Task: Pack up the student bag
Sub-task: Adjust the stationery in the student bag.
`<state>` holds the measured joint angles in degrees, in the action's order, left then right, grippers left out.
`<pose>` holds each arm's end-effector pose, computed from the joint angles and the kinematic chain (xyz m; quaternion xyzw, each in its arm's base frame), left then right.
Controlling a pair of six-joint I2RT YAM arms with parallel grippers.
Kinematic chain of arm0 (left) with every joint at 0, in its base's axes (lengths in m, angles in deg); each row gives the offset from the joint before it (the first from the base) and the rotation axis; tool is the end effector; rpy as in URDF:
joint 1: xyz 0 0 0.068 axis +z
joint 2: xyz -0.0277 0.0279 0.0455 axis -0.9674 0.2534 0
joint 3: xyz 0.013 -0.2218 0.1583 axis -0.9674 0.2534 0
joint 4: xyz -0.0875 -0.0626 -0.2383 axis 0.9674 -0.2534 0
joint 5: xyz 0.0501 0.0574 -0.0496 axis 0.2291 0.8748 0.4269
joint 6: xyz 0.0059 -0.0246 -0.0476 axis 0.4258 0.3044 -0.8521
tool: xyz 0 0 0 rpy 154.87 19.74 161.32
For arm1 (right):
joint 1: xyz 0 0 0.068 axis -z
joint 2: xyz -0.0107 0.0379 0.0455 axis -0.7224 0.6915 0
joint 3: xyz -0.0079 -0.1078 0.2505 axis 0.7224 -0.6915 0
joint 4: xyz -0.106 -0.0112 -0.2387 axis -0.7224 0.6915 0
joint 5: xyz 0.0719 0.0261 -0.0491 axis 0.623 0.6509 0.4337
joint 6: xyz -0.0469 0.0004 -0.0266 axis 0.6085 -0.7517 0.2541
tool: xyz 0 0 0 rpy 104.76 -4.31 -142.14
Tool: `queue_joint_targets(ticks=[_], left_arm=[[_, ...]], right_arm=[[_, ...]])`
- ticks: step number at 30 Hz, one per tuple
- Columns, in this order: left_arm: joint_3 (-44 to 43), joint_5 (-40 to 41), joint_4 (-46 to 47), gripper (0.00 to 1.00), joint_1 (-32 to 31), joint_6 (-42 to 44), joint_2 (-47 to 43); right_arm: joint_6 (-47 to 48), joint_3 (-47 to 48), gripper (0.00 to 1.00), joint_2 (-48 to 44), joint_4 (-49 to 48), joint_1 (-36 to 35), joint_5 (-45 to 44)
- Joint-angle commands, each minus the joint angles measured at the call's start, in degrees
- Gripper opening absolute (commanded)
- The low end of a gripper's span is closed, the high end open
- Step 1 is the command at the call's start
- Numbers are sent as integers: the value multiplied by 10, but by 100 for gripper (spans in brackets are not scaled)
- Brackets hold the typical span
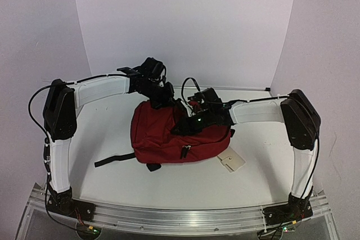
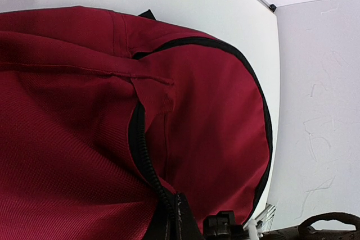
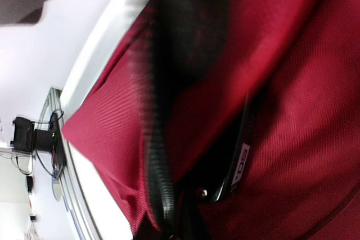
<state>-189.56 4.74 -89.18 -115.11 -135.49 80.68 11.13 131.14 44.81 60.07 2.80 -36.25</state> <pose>0.3559 -0.3084 0.2698 -0.0352 0.9169 -0.3527 0.1835 0.3125 0.3259 0.1904 -0.3107 0.8052 0.4631 0.2016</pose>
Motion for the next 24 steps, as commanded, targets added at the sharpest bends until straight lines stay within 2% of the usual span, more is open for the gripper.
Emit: queue_joint_targets(ticks=[1,3,5,6,11,17,22,24], left_arm=[[-18,2,49,0,1,9,-18],[-11,3,49,0,1,6,-23],[1,5,53,0,1,1,-31],[7,6,56,0,2,-2,-35],[31,2,65,0,4,-15,-43],[44,-8,75,0,4,-26,-43],[54,-11,91,0,4,-32,-49],[57,-14,98,0,4,-32,-52]], right_arm=[[42,9,0,-26,-39,-1,103],[54,3,1,-32,-40,5,119],[76,-8,10,-40,-39,6,128],[85,-12,20,-41,-39,7,129],[130,-34,35,-30,-36,6,146],[157,4,35,-8,-62,-7,165],[121,18,55,17,-137,-10,142],[108,16,56,31,-162,-10,151]])
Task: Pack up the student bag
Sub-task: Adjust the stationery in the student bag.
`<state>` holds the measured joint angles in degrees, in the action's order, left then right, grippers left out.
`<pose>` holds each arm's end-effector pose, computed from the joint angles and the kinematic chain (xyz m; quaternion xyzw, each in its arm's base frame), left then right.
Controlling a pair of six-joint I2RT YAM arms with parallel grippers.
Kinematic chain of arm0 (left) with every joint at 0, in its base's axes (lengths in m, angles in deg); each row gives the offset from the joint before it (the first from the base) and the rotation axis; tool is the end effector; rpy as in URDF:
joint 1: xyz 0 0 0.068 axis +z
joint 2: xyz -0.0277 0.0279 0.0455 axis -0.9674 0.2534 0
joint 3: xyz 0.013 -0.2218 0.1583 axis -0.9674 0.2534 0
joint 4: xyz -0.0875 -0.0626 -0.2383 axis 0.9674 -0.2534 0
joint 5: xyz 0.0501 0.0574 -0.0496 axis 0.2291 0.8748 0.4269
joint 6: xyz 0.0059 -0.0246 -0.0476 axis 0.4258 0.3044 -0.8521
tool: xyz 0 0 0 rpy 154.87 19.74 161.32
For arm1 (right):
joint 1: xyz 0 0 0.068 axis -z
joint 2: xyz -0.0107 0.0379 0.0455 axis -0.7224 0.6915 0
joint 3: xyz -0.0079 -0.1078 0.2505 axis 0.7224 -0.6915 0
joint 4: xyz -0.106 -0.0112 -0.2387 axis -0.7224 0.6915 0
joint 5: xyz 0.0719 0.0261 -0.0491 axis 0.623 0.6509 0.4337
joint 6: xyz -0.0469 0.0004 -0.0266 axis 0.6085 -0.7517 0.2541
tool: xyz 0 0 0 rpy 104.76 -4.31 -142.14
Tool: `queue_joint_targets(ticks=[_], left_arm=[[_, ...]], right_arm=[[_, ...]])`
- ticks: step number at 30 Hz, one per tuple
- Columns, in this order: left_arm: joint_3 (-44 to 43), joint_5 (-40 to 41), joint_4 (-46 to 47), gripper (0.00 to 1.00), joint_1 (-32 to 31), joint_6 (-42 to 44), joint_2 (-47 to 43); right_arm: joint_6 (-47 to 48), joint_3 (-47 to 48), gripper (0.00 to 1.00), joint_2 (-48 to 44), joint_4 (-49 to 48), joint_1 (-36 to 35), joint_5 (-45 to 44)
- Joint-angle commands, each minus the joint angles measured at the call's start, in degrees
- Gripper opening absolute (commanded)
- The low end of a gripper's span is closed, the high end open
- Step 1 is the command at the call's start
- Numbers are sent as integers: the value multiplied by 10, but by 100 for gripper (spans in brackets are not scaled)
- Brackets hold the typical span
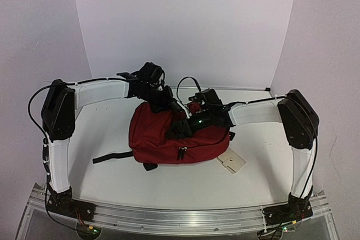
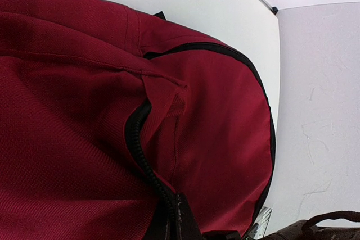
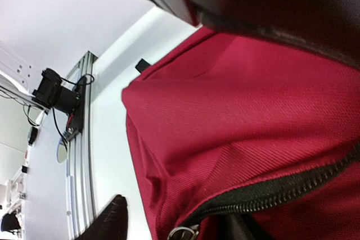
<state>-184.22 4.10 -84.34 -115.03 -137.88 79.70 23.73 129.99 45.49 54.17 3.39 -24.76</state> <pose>0.3528 -0.3054 0.2534 -0.0521 0.9140 -0.3623 0.1752 0.3121 0.3263 0.1902 -0.4301 0.7063 0.5121 0.2322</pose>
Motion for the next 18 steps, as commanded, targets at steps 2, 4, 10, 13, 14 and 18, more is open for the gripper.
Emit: queue_joint_targets(ticks=[2,4,10,13,14,18], left_arm=[[9,-12,60,0,3,-10,-47],[13,-14,62,0,3,-10,-52],[-7,6,0,0,4,20,-66],[-14,14,-48,0,4,51,-75],[-18,10,-63,0,4,64,-75],[-29,-6,-90,0,3,95,-74]], right_arm=[[-38,21,52,38,-130,-17,51],[-44,17,41,46,-138,-16,68],[16,-68,52,-17,-94,0,64],[20,-101,63,-55,-67,15,72],[12,-110,66,-71,-67,19,76],[-48,-117,66,-113,-72,40,85]])
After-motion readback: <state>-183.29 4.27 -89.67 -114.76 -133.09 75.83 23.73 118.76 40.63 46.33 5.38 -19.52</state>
